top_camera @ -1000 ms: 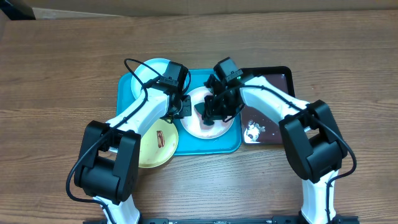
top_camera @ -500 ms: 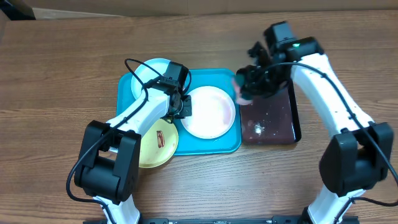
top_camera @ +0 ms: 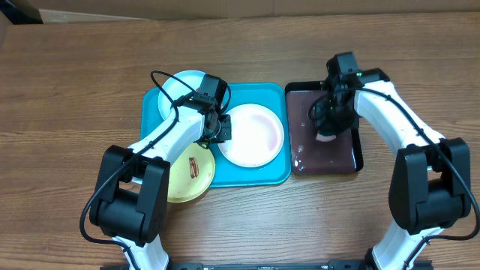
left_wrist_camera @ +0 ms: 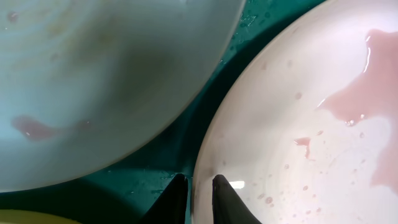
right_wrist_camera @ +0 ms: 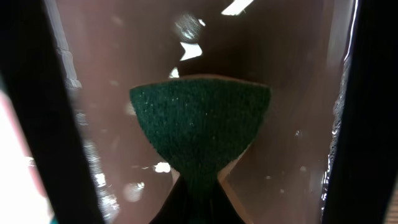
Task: Clean dirty plates on tray and stack at the side
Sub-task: 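Return the sponge to the black tray, release it, raise the right gripper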
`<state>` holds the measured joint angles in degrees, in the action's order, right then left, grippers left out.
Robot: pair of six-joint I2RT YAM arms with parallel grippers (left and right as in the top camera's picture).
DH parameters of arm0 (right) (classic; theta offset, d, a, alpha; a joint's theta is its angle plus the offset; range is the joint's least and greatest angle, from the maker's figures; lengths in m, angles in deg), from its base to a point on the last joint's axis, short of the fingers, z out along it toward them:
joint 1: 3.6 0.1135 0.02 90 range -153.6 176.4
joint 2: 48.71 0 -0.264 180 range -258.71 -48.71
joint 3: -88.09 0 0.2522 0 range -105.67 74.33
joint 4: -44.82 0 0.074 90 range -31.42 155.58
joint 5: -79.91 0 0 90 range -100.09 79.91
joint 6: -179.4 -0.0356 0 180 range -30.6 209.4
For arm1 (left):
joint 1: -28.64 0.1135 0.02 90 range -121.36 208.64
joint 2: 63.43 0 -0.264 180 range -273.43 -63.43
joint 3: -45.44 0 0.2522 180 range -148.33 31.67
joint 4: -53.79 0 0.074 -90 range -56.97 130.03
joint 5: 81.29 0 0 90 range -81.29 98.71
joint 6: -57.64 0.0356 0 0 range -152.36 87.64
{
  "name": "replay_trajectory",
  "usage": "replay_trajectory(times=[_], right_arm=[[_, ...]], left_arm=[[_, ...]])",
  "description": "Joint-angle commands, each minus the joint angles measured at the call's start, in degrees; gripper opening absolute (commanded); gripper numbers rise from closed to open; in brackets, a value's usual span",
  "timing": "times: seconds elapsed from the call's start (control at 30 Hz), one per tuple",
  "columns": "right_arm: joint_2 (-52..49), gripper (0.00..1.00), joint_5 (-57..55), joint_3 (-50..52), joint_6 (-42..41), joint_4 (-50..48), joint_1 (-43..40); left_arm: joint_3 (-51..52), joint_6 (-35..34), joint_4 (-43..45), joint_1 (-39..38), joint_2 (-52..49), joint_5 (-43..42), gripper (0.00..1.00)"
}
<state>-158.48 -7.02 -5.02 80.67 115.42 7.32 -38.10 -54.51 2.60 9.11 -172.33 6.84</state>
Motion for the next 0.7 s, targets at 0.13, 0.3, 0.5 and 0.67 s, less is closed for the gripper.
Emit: replay_trajectory(times=[0.13,0.3,0.5,0.67], right_arm=[[0.4,0.69,-2.6,0.4,0.2,-3.0,-0.1],[0.4,0.69,-2.3,-5.6,-2.6,0.0,-3.7],[0.4,0.76,-1.5,-9.2,-3.5,2.0,-11.1],[0.4,1.00,-0.4,-8.8,-3.5,2.4,-15.0]], left_arm=[[0.3,-1.1,0.2,-0.4,-0.5,-0.7,0.25],[0.3,-1.2,0.2,-0.4,-0.5,-0.7,0.25],[0.4,-1.2,0.0,-0.5,-0.5,-0.6,0.24],[1.8,-2.8,0.8,-0.4,-0.6,-0.6,0.22]])
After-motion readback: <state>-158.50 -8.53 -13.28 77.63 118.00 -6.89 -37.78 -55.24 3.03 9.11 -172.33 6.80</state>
